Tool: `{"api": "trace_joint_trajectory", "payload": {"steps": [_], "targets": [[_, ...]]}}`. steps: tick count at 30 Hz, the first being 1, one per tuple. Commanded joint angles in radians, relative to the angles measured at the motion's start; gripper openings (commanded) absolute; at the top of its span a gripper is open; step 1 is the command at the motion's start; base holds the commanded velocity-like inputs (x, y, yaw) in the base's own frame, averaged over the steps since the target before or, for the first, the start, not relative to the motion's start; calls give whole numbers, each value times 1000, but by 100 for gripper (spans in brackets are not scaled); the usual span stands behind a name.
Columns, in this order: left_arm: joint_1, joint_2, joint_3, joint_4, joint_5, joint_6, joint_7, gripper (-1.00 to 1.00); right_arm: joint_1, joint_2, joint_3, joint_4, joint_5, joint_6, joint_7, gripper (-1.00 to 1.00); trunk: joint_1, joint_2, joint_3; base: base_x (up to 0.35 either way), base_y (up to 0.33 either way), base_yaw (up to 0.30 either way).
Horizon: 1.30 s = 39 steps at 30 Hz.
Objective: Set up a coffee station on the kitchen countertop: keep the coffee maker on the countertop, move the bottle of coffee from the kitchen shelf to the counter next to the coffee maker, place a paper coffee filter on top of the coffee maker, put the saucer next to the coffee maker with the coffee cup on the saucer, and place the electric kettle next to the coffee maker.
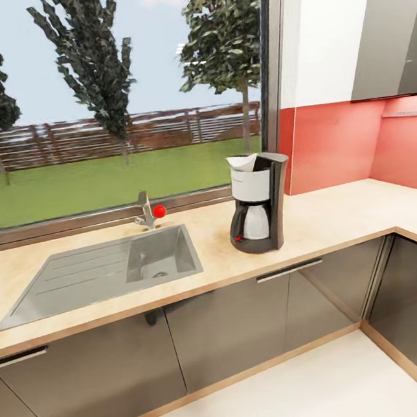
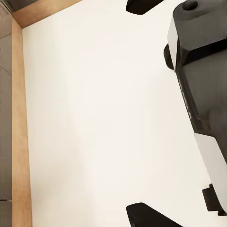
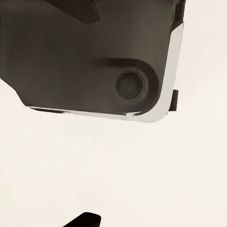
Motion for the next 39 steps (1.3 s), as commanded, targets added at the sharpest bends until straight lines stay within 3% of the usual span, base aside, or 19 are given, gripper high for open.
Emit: {"api": "trace_joint_trajectory", "payload": {"steps": [1,5,8,12,21,25,30,39], "targets": [[-1,1,-8,0,9,-5,-1,100,-1,1,0,2,10,-6,0,100,0,-1,-1,11,11,0],[-1,1,-8,0,9,-5,-1,100,-2,6,-1,-68,7,-10,3,100,0,-1,-1,5,5,0],[-1,1,-8,0,9,-5,-1,100,-3,8,-1,-209,6,-9,4,100,0,-1,-1,1,1,0],[-1,1,-8,1,9,-4,-1,100,-3,7,1,-268,7,-10,4,100,0,-1,-1,0,0,0],[-1,0,-9,47,9,-4,0,100,-3,-7,-8,-297,8,-11,-1,100,0,-1,-1,0,0,121],[-1,-14,-7,66,9,-4,0,100,-3,-9,-8,-298,8,-11,-2,100,0,-1,-1,0,0,252],[-1,-20,38,75,9,-4,0,100,-3,-9,-9,-300,9,-11,-2,100,0,-1,-1,0,0,126],[-1,-21,53,75,9,-5,0,100,-3,-9,-9,-300,9,-12,-3,100,0,-1,-1,0,0,173]]}}
